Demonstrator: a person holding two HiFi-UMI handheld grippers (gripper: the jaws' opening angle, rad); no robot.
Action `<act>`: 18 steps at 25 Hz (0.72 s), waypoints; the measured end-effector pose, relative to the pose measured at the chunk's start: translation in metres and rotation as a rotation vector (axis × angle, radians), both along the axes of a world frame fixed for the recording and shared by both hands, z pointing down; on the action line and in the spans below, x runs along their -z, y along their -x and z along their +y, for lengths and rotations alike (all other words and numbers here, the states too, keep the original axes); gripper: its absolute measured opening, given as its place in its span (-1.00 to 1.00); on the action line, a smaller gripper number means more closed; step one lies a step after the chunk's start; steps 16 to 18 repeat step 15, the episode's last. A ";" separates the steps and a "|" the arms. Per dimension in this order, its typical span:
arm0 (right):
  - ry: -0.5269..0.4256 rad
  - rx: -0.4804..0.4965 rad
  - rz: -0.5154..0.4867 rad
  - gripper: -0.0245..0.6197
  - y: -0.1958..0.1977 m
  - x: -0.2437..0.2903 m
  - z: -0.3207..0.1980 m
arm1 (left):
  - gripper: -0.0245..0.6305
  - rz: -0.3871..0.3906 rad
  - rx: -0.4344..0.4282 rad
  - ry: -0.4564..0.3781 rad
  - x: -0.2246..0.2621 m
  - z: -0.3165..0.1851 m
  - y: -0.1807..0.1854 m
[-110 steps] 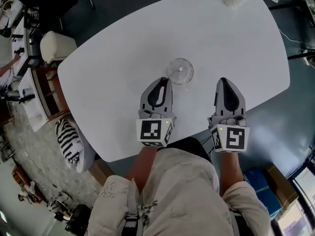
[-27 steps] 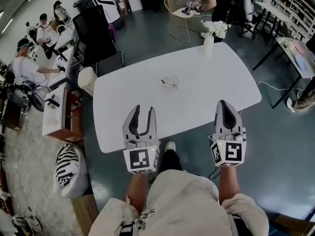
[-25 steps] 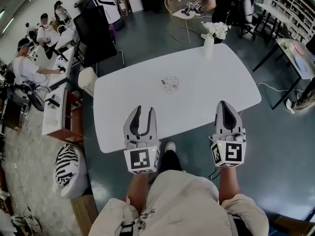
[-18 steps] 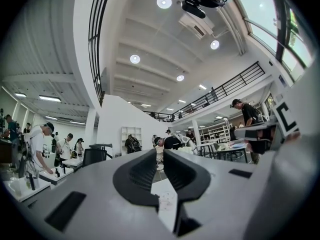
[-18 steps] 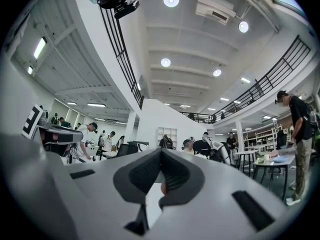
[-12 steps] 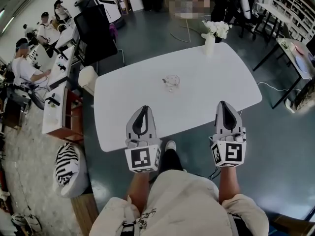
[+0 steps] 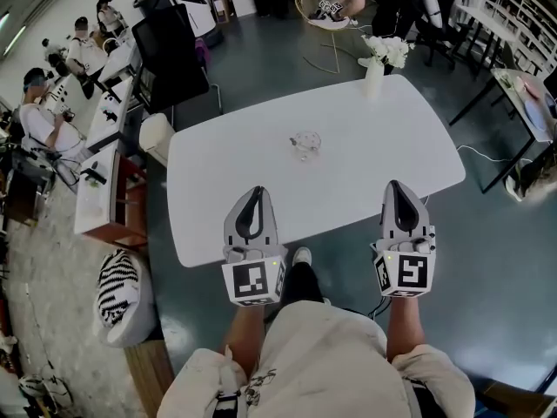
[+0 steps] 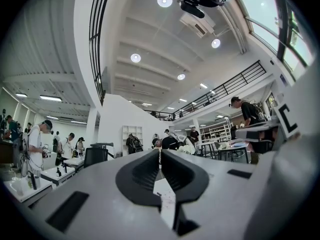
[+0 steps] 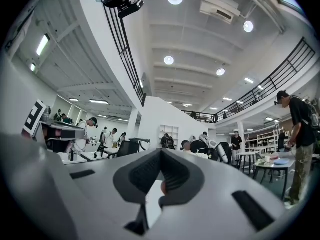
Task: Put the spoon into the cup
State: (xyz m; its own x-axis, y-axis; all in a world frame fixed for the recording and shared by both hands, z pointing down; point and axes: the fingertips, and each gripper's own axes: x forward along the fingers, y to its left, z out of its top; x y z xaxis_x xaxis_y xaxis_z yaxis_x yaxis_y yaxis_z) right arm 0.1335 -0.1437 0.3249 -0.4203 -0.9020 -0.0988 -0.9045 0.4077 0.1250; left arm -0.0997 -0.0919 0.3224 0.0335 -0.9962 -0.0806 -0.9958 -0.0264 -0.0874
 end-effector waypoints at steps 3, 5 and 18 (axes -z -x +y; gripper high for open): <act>-0.005 0.004 -0.004 -0.96 0.000 0.003 -0.001 | -0.89 -0.005 -0.002 0.000 0.001 -0.001 0.001; -0.008 0.009 -0.005 -0.96 0.000 0.003 -0.002 | -0.89 -0.004 -0.002 0.001 0.000 -0.002 0.001; -0.018 0.019 0.001 -0.96 0.010 -0.001 0.000 | -0.89 0.006 -0.011 -0.004 -0.004 -0.001 0.003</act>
